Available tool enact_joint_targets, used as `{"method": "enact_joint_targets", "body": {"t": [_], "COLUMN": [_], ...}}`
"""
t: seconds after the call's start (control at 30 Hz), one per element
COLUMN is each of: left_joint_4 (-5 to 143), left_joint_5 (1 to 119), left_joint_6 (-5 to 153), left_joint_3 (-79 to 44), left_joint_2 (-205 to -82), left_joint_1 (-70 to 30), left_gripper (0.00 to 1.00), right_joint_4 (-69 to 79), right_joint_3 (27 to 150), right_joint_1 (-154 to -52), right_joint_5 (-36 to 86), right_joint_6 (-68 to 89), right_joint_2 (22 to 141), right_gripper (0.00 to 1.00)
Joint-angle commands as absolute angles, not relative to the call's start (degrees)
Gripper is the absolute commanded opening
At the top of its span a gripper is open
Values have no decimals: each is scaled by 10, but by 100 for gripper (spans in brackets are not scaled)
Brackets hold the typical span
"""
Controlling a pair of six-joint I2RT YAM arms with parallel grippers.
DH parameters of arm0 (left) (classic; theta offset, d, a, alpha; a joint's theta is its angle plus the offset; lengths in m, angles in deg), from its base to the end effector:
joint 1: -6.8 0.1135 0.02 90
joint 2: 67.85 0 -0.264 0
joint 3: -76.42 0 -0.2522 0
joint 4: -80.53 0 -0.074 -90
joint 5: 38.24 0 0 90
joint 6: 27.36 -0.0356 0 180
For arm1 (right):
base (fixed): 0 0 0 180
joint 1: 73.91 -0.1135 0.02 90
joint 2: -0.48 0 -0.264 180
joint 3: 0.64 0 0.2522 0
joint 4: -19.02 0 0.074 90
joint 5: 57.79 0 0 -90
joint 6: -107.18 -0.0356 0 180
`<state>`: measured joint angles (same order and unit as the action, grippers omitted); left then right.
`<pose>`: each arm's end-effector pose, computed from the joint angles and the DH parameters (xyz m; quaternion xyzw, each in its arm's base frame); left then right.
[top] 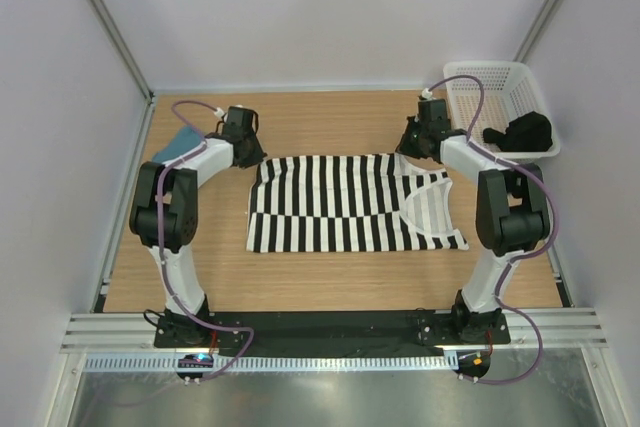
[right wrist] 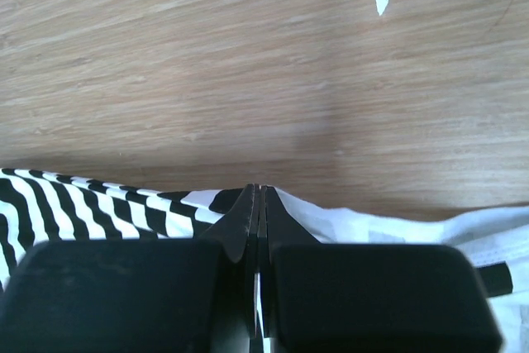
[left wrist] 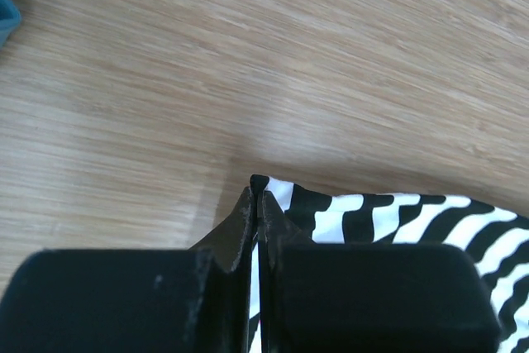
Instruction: Fold and stack the tank tops
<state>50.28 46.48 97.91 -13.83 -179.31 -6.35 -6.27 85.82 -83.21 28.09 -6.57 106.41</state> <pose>0.4081 -0.0920 0.1797 -0.1959 0.9240 -0.0938 0.3148 0.4022 0.0685 0.2062 0.1023 0.9169 0.1411 0.3591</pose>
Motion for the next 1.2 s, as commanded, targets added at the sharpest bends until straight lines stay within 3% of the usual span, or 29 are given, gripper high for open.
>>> {"method": "enact_joint_targets", "body": {"t": [0.0, 0.43, 1.17], "left_joint_4": [563, 606, 927], "left_joint_5": [467, 407, 533], "left_joint_6": [967, 947, 831], "left_joint_3": [-159, -203, -358], "left_joint_2": [-1745, -1716, -1690], "left_joint_1": [-68, -76, -74], "left_gripper": [0, 0, 0], "right_joint_4": [-34, -27, -23], "right_joint_3": [831, 787, 754], "right_joint_1": [-836, -837, -837], "right_joint_5": [290, 274, 254], "right_joint_6": [-75, -82, -83], "right_joint_2": [1019, 983, 965], "right_gripper": [1, 1, 1]}}
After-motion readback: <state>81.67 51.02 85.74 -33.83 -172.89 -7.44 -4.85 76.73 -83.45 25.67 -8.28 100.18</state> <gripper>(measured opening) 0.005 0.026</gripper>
